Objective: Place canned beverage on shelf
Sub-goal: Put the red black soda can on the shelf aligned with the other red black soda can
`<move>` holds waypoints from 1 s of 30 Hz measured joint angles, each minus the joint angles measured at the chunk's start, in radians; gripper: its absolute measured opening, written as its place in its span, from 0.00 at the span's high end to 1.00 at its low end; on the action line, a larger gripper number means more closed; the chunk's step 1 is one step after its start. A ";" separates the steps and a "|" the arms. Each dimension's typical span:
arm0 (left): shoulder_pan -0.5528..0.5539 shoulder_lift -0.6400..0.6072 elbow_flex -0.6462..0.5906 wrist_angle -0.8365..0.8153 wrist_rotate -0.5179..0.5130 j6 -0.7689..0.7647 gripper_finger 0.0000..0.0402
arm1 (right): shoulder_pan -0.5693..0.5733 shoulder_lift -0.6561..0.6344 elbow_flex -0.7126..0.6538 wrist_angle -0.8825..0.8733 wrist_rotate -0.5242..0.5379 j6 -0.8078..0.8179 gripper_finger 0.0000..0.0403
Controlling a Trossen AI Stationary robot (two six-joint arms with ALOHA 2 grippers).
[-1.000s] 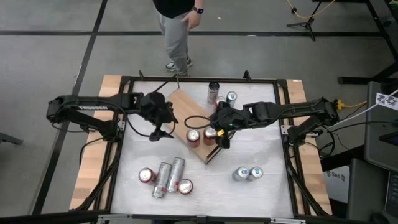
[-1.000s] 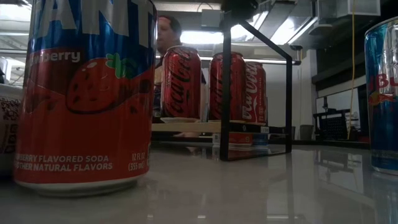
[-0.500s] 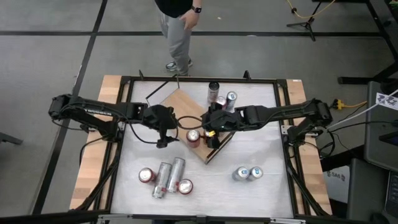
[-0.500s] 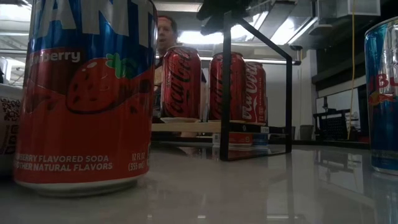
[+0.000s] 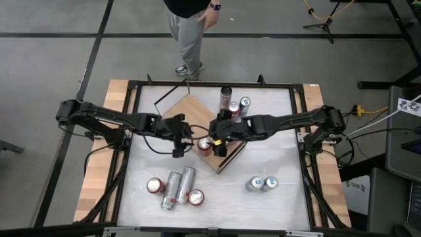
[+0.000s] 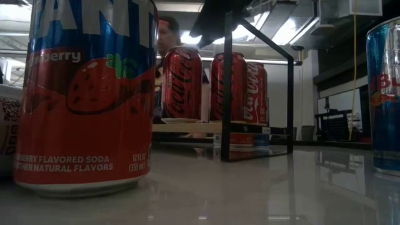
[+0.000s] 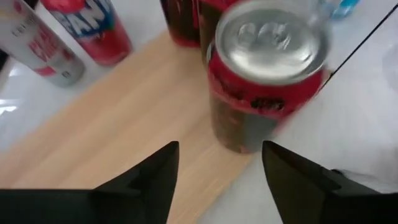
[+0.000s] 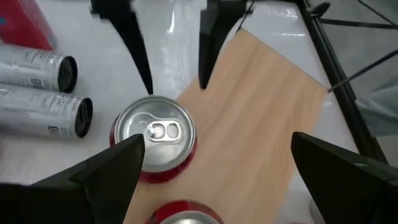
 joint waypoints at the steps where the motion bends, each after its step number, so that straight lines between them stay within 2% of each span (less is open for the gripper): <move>1: -0.001 0.015 0.000 0.004 -0.013 0.000 0.47 | 0.000 0.005 0.000 0.005 0.000 0.000 0.02; 5: 0.000 0.055 0.000 0.030 -0.073 0.001 0.52 | 0.000 0.014 0.000 -0.003 -0.001 0.000 0.02; 17: 0.001 0.078 0.000 0.137 -0.064 0.001 0.55 | 0.000 0.017 0.000 -0.008 -0.094 0.001 0.02; 30: -0.005 0.078 0.000 0.205 -0.062 0.000 0.55 | 0.000 0.016 0.000 -0.008 -0.097 0.000 0.02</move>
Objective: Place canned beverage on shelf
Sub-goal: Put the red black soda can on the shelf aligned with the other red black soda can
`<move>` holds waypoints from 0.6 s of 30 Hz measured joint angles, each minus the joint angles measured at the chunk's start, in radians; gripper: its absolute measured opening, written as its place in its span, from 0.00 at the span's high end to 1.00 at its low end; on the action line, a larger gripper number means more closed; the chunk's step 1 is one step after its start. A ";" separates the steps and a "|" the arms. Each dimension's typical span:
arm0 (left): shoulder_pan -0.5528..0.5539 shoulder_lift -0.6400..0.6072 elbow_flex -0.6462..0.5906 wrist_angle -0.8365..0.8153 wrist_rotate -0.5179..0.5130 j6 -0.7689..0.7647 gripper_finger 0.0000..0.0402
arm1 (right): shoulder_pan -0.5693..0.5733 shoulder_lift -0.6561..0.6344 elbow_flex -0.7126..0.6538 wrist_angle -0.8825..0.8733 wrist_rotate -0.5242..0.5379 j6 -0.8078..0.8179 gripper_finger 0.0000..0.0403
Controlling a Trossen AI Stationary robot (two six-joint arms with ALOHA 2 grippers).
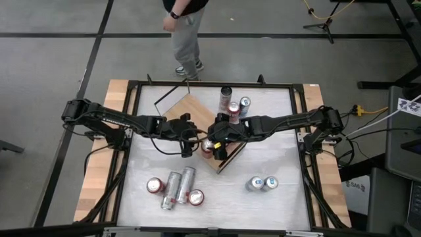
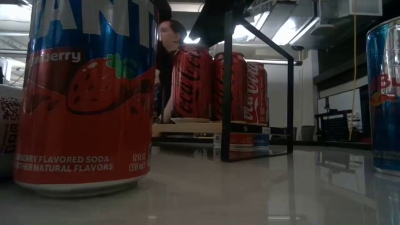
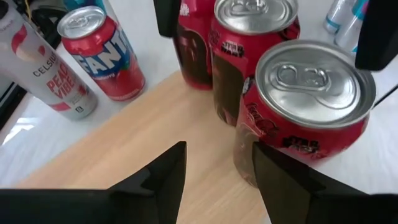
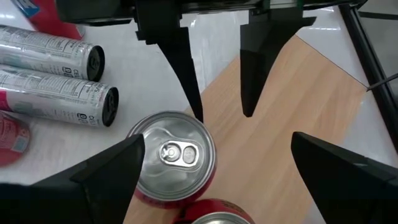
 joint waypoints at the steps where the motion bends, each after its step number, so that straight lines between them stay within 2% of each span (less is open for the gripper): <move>1: 0.000 0.000 0.000 0.005 0.000 0.000 0.55 | 0.000 -0.001 0.000 -0.001 0.000 0.000 0.02; 7: 0.000 0.008 0.000 0.031 0.000 -0.002 0.55 | 0.000 -0.003 0.043 -0.032 0.000 0.000 0.02; 18: -0.010 0.110 0.000 0.118 0.032 -0.026 0.55 | 0.000 -0.005 0.102 -0.094 -0.007 0.000 0.02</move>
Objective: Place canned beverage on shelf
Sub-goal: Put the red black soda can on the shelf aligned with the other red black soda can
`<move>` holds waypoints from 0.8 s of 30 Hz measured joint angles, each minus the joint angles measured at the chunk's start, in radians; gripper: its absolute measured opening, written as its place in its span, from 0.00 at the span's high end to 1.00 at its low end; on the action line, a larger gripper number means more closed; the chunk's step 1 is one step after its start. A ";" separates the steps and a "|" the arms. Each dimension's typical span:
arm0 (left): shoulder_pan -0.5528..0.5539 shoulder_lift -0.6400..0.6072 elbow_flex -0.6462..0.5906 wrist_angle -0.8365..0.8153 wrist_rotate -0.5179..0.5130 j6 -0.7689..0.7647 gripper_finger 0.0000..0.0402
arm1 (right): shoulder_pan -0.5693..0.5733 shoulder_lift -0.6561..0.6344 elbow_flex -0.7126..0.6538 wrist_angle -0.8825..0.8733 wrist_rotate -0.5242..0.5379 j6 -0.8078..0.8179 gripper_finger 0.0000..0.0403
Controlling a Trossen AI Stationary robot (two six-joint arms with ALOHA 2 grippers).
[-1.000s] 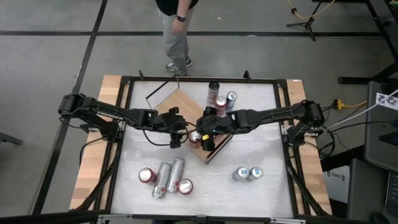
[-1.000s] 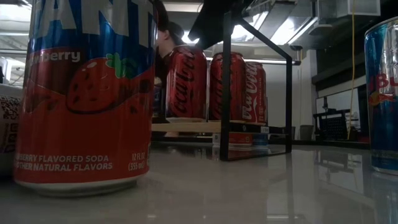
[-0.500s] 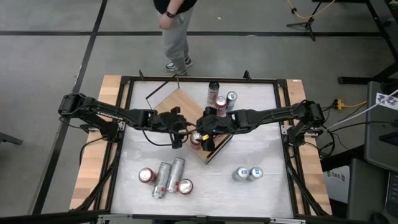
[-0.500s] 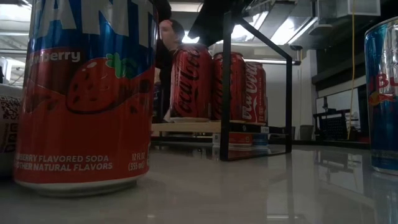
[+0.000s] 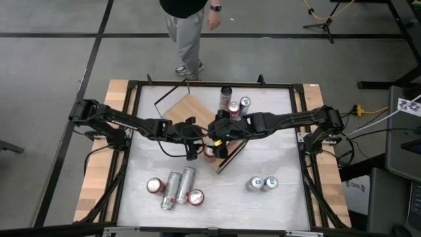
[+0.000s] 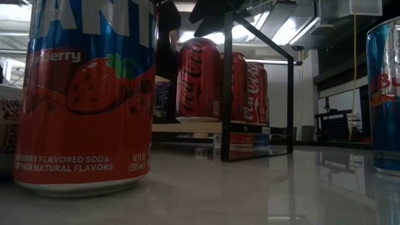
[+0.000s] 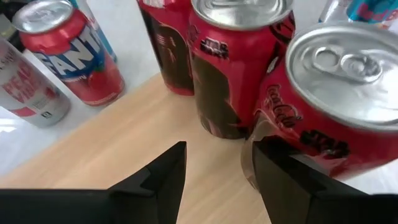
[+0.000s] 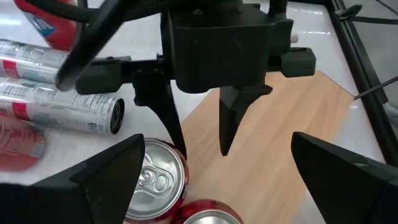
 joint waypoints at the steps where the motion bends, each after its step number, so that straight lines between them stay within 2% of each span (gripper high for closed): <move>1: -0.003 0.005 0.000 0.000 -0.001 -0.001 0.55 | 0.000 0.000 0.002 -0.007 -0.001 0.000 0.02; 24: -0.027 -0.008 0.000 -0.008 -0.017 0.002 0.55 | 0.000 -0.017 0.004 -0.029 -0.001 0.000 0.02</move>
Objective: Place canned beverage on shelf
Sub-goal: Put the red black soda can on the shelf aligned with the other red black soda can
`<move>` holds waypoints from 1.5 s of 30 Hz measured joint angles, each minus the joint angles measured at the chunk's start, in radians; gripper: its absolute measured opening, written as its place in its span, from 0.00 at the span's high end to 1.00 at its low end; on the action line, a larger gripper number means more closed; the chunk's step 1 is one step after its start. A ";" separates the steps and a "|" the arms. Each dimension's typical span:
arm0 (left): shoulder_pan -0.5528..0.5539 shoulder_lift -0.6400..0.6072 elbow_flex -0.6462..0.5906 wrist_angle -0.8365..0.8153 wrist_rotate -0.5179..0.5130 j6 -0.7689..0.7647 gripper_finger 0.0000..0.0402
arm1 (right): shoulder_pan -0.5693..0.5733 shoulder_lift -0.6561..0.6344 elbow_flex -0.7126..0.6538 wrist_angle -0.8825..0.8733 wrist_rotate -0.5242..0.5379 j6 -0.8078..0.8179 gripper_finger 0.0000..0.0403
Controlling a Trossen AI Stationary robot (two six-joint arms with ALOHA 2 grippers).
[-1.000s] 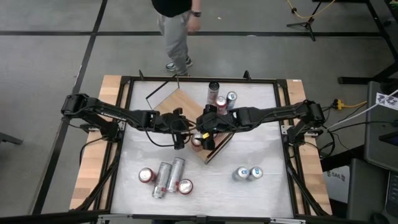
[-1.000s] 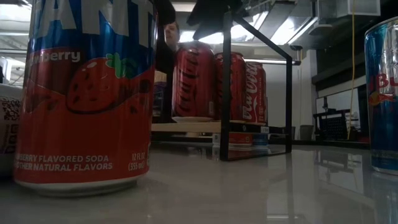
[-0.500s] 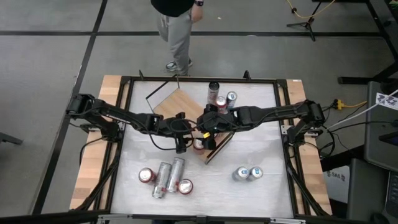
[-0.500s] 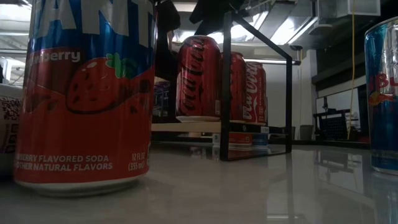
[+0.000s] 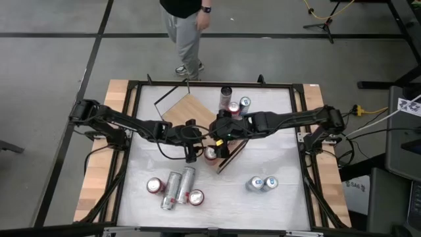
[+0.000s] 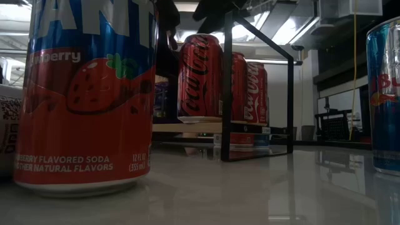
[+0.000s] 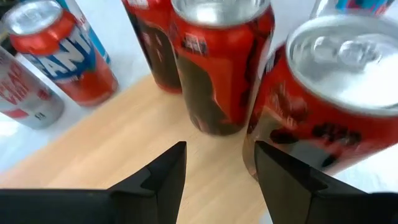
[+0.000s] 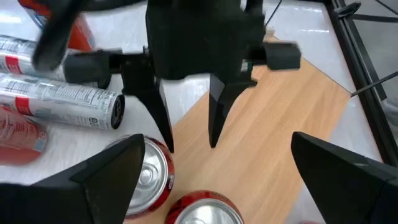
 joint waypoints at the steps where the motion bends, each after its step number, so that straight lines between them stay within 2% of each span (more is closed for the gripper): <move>1: 0.003 -0.003 0.001 0.005 0.000 0.001 0.55 | 0.000 -0.003 0.000 -0.001 0.000 0.003 0.02; 5: 0.018 -0.027 0.001 -0.035 -0.001 0.002 0.55 | 0.000 -0.018 0.000 -0.009 0.001 0.005 0.02; 8: 0.026 -0.056 0.000 -0.126 0.011 0.002 0.55 | 0.000 -0.030 0.000 -0.016 0.001 0.006 0.02; 11: 0.027 -0.076 0.000 -0.221 0.064 0.001 0.55 | 0.001 -0.045 0.000 -0.025 0.000 0.006 0.02; 15: -0.006 -0.071 0.000 -0.246 0.171 -0.032 0.55 | 0.000 -0.061 0.001 -0.037 0.002 0.007 0.02; 18: -0.047 -0.051 0.001 -0.227 0.187 -0.054 0.55 | 0.000 -0.068 0.001 -0.048 0.019 0.007 0.02; 24: -0.122 -0.043 0.000 -0.199 0.141 -0.114 0.55 | 0.000 -0.069 0.000 -0.113 0.071 0.007 0.02; 27: -0.149 -0.031 0.002 -0.144 0.136 -0.155 0.55 | 0.000 -0.069 0.000 -0.130 0.078 0.009 0.02; 31: -0.178 0.001 0.001 -0.094 0.080 -0.192 0.55 | 0.000 -0.069 0.000 -0.130 0.077 0.025 0.02; 39: -0.183 0.029 0.000 -0.045 -0.042 -0.262 0.55 | 0.000 -0.069 0.000 -0.135 0.077 0.030 0.02; 45: -0.180 0.029 0.000 0.016 -0.078 -0.266 0.55 | 0.000 -0.069 0.000 -0.134 0.077 0.030 0.02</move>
